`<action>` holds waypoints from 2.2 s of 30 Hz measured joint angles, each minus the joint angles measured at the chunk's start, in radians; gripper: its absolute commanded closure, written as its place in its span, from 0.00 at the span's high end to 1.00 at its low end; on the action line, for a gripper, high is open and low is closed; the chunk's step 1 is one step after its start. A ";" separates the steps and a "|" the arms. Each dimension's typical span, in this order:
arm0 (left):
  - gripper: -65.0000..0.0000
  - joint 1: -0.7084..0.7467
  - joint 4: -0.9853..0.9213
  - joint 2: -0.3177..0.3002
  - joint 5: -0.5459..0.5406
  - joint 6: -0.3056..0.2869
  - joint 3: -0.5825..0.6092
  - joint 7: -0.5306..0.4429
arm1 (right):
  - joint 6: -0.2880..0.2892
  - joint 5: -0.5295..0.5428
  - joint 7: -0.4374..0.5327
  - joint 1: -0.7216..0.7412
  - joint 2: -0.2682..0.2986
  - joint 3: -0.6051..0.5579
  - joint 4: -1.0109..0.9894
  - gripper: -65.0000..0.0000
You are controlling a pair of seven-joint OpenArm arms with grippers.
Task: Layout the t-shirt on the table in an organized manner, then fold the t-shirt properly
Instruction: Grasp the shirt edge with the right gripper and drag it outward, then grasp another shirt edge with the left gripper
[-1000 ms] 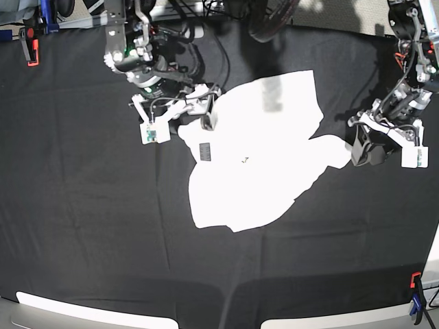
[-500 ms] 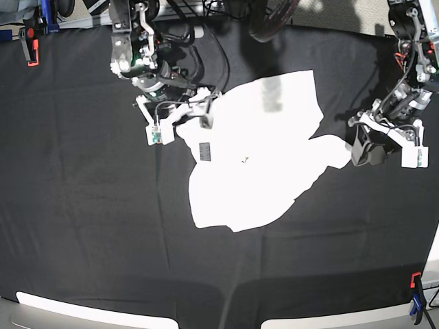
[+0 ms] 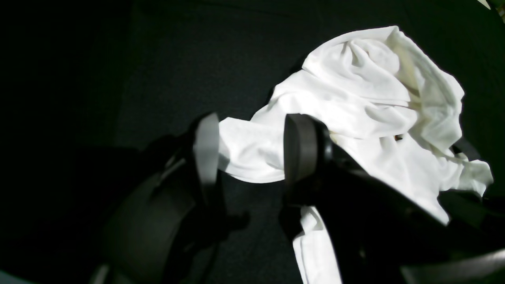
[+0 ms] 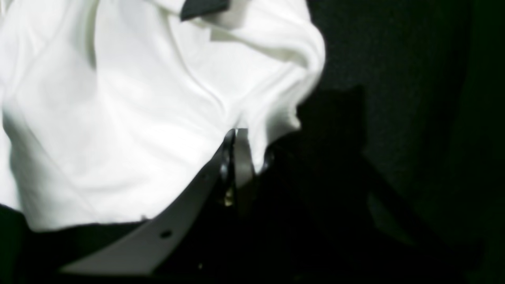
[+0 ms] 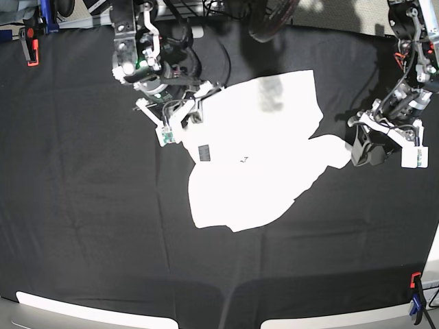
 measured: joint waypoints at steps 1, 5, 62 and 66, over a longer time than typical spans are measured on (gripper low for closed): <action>0.38 0.000 0.000 0.000 0.000 0.000 0.000 0.000 | 0.002 -0.018 0.001 -0.002 0.024 0.000 0.002 0.00; 0.38 0.000 0.000 0.000 0.000 0.000 0.000 0.000 | 0.002 -0.050 0.000 -0.013 0.109 0.017 0.006 0.00; 0.39 0.130 0.000 0.000 0.183 0.175 0.552 0.126 | -0.023 0.162 -0.071 -0.043 0.227 0.439 -0.006 0.00; 0.39 0.129 0.000 0.000 0.262 0.175 0.552 0.061 | -0.023 0.162 -0.071 -0.043 0.227 0.439 -0.006 0.00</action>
